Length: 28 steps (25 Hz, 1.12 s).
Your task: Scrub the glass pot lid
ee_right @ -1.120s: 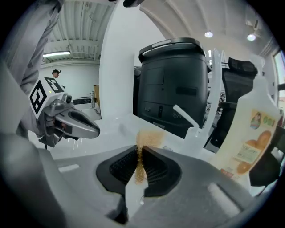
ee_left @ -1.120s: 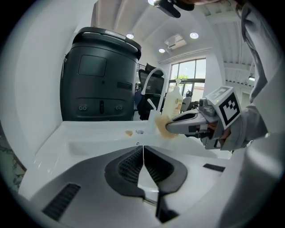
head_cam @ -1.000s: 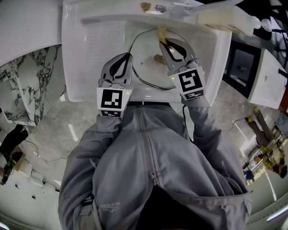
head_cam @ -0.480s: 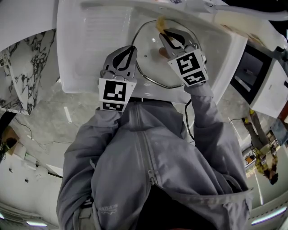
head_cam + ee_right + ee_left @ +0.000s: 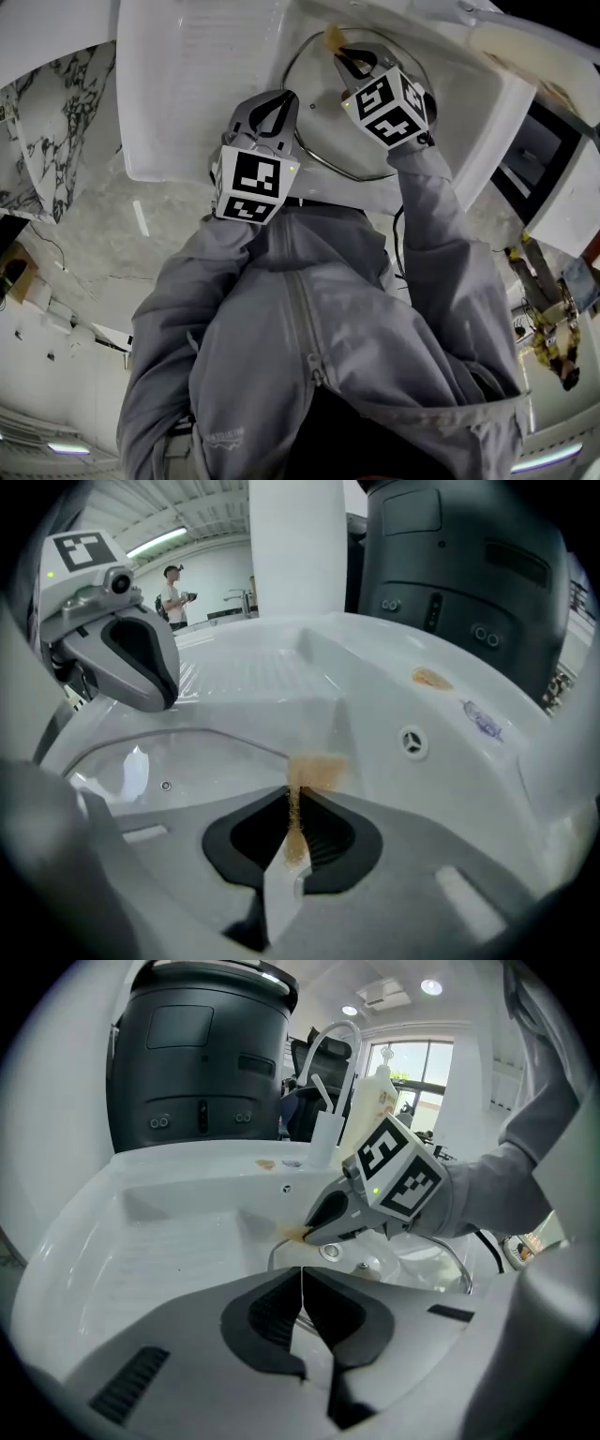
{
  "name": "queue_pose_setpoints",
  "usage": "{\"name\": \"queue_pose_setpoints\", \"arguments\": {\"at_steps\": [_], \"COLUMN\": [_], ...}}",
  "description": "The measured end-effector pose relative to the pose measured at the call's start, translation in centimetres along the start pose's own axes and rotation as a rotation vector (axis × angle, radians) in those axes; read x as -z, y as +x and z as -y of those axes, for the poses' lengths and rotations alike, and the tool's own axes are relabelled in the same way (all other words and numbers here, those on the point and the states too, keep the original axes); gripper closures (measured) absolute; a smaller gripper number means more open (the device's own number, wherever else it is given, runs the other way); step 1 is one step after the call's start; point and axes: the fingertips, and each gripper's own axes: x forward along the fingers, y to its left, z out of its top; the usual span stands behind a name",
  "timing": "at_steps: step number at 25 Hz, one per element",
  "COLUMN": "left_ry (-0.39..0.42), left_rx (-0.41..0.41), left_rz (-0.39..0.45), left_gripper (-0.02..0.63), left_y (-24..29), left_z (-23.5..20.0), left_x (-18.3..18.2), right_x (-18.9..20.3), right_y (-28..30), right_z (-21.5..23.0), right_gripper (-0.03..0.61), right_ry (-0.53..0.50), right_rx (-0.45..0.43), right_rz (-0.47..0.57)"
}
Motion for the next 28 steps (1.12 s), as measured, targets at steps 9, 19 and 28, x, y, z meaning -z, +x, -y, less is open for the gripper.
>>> {"name": "queue_pose_setpoints", "arguments": {"at_steps": [9,19,28], "left_ry": [0.130,0.164,0.178], "left_rx": [0.071,0.096,0.077], "left_rz": [-0.205,-0.275,-0.270], "left_gripper": [0.607,0.607,0.607], "left_y": [1.5,1.7,1.7], "left_z": [2.1,2.6,2.3], "left_x": [3.1,4.0,4.1], "right_x": [0.7,1.0,-0.5], "right_y": [2.8,4.2,3.2], "right_z": [-0.3,-2.0,-6.5], "right_gripper": [0.549,0.549,0.549], "right_ry": [-0.137,-0.251,-0.360], "right_rx": [-0.028,-0.081,-0.248], "right_rz": [-0.110,-0.172,-0.134]}}
